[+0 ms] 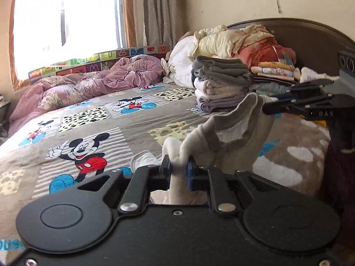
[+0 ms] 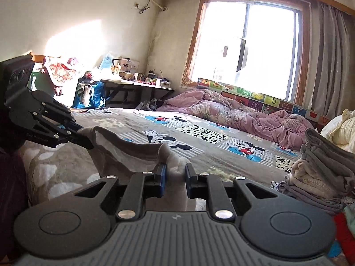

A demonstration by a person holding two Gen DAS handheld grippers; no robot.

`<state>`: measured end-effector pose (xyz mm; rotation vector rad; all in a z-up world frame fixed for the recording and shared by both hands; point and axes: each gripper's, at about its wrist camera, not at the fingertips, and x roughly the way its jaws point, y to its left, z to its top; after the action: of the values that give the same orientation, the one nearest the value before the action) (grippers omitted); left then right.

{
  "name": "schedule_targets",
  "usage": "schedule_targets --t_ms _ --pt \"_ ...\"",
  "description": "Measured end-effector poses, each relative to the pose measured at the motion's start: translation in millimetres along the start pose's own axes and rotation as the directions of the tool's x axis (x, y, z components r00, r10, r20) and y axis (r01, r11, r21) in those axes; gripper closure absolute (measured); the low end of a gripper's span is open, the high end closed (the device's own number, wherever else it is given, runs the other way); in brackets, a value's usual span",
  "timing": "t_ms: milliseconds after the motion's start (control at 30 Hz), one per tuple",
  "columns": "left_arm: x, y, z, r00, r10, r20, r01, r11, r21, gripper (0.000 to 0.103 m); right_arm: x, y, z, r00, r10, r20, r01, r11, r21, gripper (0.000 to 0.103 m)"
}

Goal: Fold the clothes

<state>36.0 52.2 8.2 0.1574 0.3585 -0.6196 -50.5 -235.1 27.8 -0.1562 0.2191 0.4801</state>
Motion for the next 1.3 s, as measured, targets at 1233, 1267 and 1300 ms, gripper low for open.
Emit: schedule_targets --t_ms 1233,1267,1300 --pt "116 121 -22 0.971 -0.233 0.045 0.215 0.788 -0.577 0.047 165 -145 -103 0.989 0.135 0.066 -0.131 0.555 0.822 0.036" --pt "112 120 -23 0.969 -0.241 0.051 0.225 0.781 -0.582 0.046 167 -148 -106 0.984 0.160 0.080 -0.153 0.521 0.840 0.031" --pt "108 117 -25 0.967 -0.248 0.051 0.230 0.777 -0.586 0.045 168 -152 -109 0.978 0.184 0.094 -0.174 0.485 0.857 0.029"
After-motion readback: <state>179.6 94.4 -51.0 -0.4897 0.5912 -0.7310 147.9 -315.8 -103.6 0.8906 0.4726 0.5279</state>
